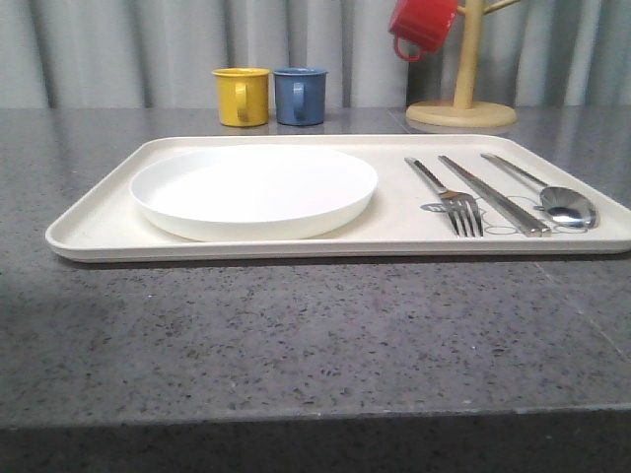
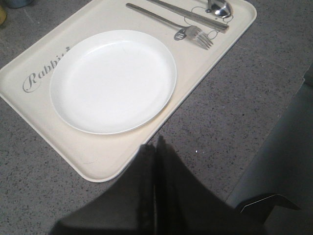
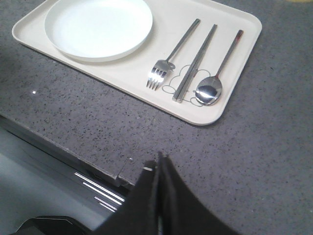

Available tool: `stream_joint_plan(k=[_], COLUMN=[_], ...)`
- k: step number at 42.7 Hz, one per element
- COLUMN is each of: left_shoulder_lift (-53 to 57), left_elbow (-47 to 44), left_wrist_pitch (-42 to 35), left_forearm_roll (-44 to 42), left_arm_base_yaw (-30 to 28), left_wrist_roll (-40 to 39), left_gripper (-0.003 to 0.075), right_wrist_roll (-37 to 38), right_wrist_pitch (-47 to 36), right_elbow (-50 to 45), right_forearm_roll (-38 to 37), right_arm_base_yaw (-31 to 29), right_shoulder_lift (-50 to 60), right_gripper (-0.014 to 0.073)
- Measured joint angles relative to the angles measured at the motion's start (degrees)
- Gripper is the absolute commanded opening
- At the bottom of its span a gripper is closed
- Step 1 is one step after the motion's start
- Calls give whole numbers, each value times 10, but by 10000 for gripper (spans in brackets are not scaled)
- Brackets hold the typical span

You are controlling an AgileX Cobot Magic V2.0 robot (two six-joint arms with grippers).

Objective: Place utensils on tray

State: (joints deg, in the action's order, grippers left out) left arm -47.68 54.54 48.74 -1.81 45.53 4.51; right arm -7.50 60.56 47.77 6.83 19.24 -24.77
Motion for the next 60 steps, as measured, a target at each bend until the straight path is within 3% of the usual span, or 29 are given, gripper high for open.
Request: stream_joint_plan(k=[18,23,30,44,53,60], left_shoulder_lift=[24,70,184,402,470,479], left_elbow=[-15,-66,-203,-450,-535,-546], left_wrist_pitch=[-14,-81,-221,-383,-451,-491], left_forearm_roll=[-3,-4,1,35,51,54], left_arm_base_yaw=[-21,-71,-166,-337,-395,-416], left_wrist_roll=[0,-1,-1,-1,-1,-1], left_gripper=[-20,-20,-20,-20,-20,-20], right_wrist_roll=[1,1,1,1,1,1], right_wrist_pitch=[0,0,0,0,0,0], right_elbow=[0,0,0,0,0,0], right_forearm_roll=[-1,-1,-1,-1,-1,-1], right_arm_base_yaw=[0,0,0,0,0,0], right_shoulder_lift=[0,0,0,0,0,0], right_gripper=[-67,-67,-67,-67,-67,-67])
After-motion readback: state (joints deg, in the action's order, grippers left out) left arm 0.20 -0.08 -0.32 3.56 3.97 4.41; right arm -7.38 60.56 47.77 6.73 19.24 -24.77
